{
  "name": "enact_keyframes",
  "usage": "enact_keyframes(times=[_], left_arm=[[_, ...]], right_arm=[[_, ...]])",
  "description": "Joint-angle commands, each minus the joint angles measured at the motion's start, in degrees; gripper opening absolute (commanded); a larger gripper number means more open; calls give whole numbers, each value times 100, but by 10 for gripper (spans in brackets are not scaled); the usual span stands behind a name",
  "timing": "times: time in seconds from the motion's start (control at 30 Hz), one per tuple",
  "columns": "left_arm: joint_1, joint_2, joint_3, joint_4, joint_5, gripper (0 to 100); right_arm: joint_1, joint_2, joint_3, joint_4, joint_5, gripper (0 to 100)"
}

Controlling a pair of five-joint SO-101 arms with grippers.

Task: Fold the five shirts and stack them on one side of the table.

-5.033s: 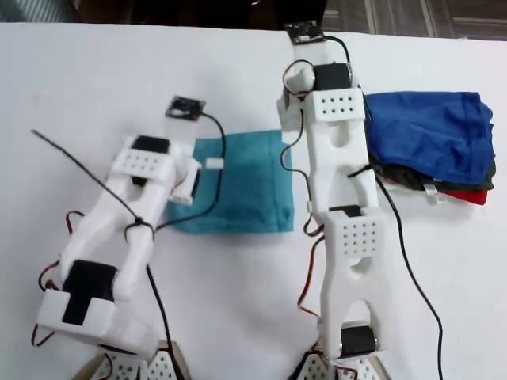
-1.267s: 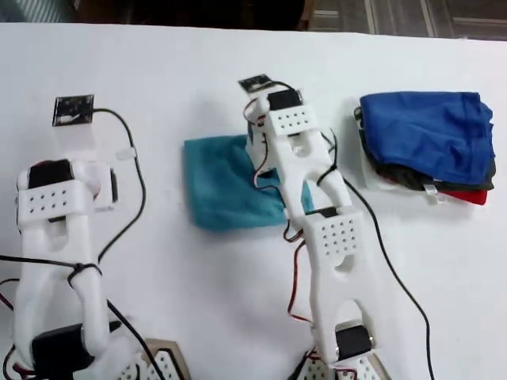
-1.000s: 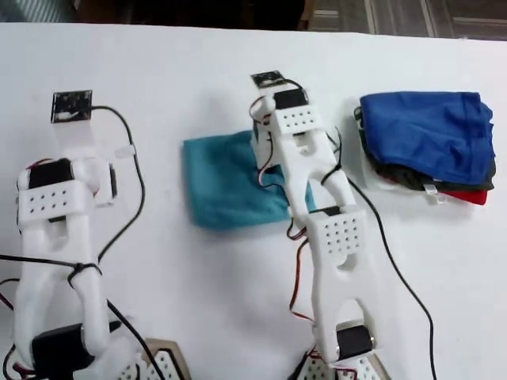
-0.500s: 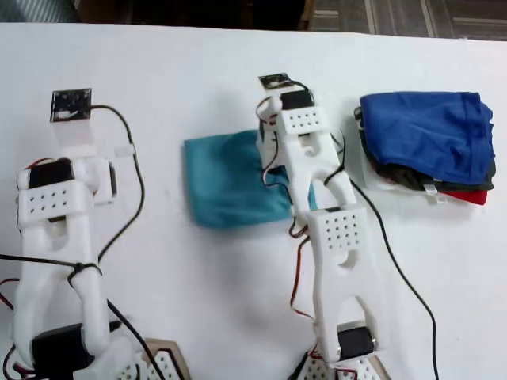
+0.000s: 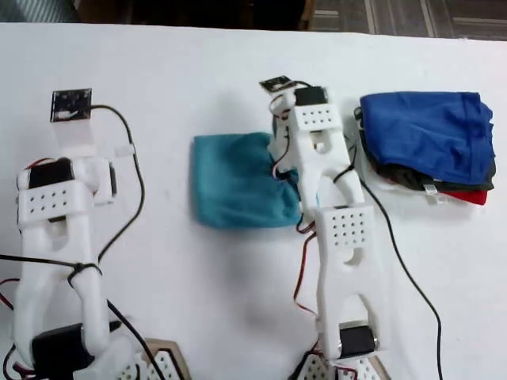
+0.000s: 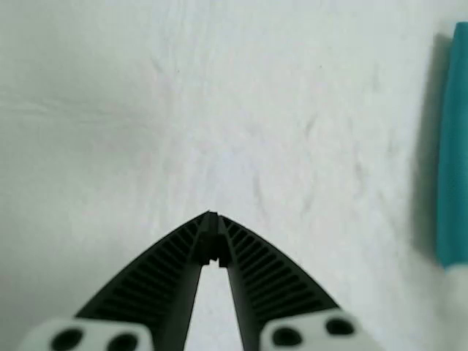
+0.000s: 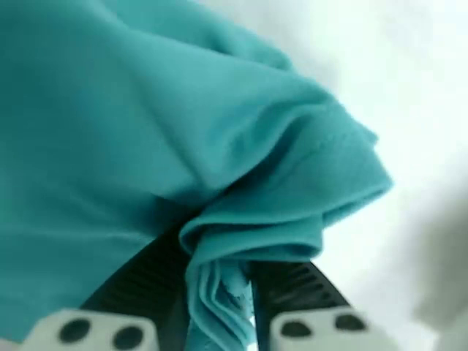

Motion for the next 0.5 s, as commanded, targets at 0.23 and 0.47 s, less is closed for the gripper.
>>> enact_keyframes(times=[0.23,0.47], left_arm=[[-44,-237,-57,-88,26,26],[-44,-237,-57,-88,26,26]], right_arm=[[769,-2589,-79,136,686,20],[1024,-3600,-79,136,1213,20]])
